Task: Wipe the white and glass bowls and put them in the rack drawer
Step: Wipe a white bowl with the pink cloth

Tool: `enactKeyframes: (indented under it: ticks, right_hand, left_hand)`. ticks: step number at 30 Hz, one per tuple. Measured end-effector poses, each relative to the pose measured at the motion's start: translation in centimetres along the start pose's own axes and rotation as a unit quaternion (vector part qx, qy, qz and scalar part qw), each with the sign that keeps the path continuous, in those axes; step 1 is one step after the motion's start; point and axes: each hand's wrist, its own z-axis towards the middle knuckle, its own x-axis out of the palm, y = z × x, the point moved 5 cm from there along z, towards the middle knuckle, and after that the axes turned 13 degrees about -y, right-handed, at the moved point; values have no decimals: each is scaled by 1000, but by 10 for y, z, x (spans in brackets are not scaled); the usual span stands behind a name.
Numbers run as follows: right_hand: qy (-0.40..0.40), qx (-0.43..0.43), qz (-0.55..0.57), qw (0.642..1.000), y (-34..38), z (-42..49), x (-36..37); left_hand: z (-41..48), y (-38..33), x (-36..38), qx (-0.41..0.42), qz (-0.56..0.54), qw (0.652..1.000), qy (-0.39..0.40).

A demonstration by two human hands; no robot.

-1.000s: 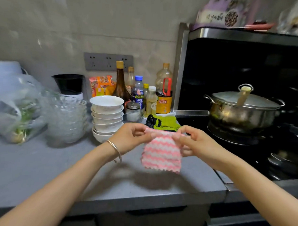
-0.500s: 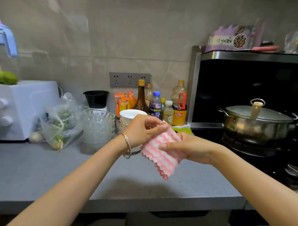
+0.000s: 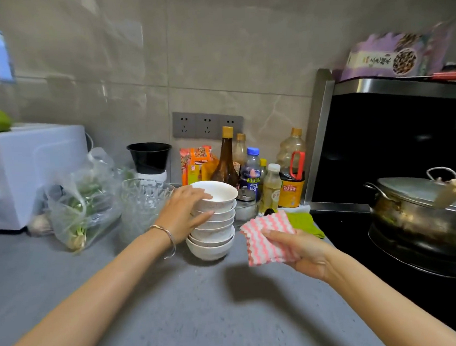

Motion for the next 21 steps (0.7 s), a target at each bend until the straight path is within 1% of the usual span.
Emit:
enactKeyframes:
  ticks: [2,8,11,13,16,18,21]
  right_hand:
    - [3,1,-4,1000,3,10,1]
    - [18,-3,-6,1000,10,27,6]
    - [23,-5,-10,1000,9,32,6]
    - [22,-4,-10,1000,8,32,4]
    - [13,-9,9,1000,10,29,-2]
    - [7,-29,44,999,18,24,-8]
    - [-26,-79,126,989,38,18,-24]
  left_hand:
    - [10,5,1,9,11,1000,12]
    - [23,6,5,36,16,996,83]
    - [25,7,7,57,6,995,77]
    - [28,5,5,70,-2,996,57]
    - [37,-5,-8,71,-59,996,-12]
    - [40,-13,-18,43,-120,991,-45]
    - [30,-38,-26,-14,-264,963,-55]
